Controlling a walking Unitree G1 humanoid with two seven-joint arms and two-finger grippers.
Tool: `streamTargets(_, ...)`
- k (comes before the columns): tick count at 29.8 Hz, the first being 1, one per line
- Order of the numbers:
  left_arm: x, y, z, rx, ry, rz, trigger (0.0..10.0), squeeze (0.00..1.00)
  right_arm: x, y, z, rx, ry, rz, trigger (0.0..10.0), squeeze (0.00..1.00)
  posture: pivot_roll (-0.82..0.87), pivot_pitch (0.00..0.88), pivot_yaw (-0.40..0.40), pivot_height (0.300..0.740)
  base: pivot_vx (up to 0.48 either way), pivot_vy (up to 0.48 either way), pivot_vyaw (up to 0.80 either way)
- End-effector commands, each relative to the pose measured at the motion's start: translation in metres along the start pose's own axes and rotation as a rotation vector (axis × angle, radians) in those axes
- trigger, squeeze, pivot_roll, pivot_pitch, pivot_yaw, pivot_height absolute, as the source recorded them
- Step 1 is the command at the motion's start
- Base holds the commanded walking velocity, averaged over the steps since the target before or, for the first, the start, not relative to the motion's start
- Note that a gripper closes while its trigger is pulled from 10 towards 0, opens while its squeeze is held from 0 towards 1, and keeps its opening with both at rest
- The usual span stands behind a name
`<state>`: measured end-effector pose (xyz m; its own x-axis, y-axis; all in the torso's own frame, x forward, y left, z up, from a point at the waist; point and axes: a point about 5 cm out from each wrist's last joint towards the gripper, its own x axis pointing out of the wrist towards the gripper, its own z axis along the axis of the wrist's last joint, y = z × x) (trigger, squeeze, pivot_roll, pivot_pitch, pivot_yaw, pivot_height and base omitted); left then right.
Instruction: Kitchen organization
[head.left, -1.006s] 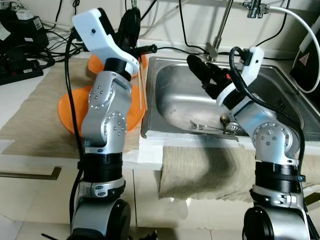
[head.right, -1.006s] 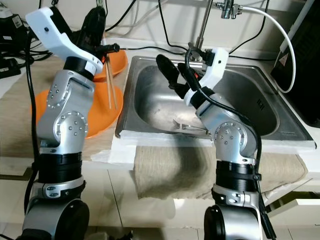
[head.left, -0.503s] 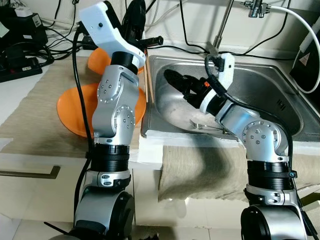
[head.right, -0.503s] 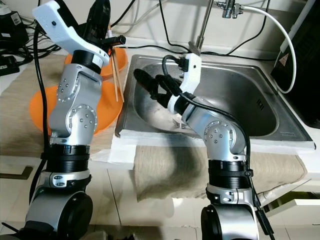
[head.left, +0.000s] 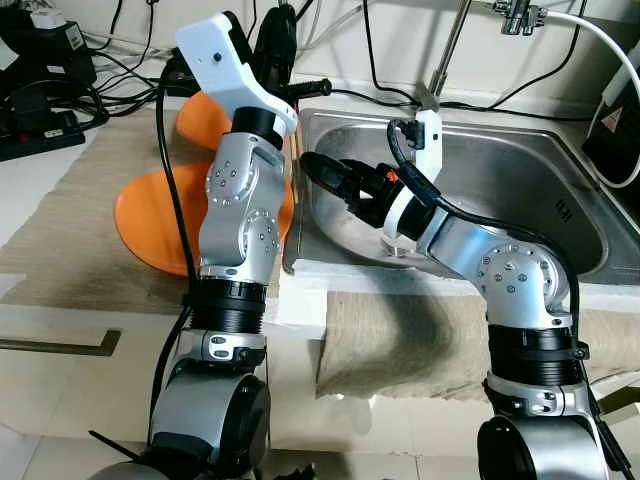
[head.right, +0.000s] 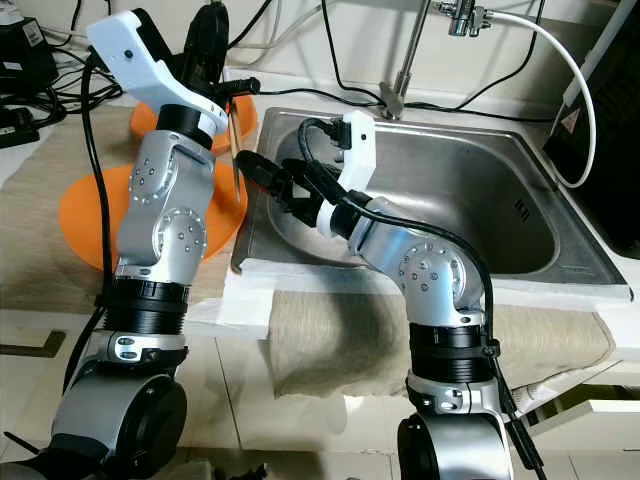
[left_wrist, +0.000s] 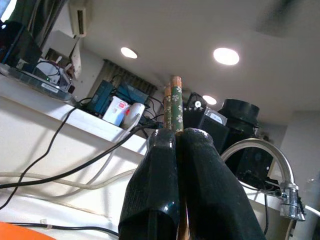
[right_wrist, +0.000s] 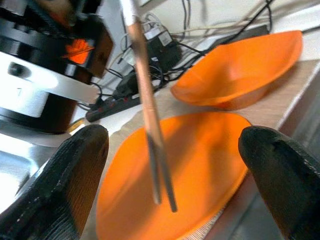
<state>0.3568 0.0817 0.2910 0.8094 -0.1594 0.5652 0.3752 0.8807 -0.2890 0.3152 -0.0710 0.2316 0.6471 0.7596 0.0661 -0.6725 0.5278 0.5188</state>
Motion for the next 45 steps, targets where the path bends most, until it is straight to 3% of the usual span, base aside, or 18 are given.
streamTargets(1,0.004,-0.019,0.005,-0.015,-0.021,-0.060,10.0,0.00,-0.001,0.000,-0.002,-0.007,0.011,-0.008,10.0,0.00,0.02,0.000,-0.075,0.732,0.000,0.000,0.00)
streamTargets(8,0.004,-0.027,0.007,-0.050,-0.034,-0.073,10.0,0.00,0.002,-0.001,-0.004,-0.025,0.019,-0.017,10.0,0.00,0.02,0.000,-0.075,0.732,0.000,0.000,0.00)
streamTargets(19,0.008,-0.043,0.028,-0.094,-0.101,-0.119,10.0,0.00,0.007,-0.003,-0.010,-0.078,0.034,-0.044,10.0,0.00,0.03,0.000,-0.077,0.732,0.000,0.000,0.00)
streamTargets(34,-0.005,-0.062,0.013,-0.134,-0.032,-0.187,10.0,0.00,0.012,0.001,-0.005,-0.087,0.002,-0.041,10.0,0.00,0.02,0.000,-0.078,0.732,0.000,0.000,0.00)
streamTargets(45,-0.013,-0.070,0.002,-0.132,0.027,-0.234,10.0,0.00,0.013,-0.006,-0.004,-0.128,-0.010,-0.085,10.0,0.00,0.02,0.000,-0.078,0.732,0.000,0.000,0.00)
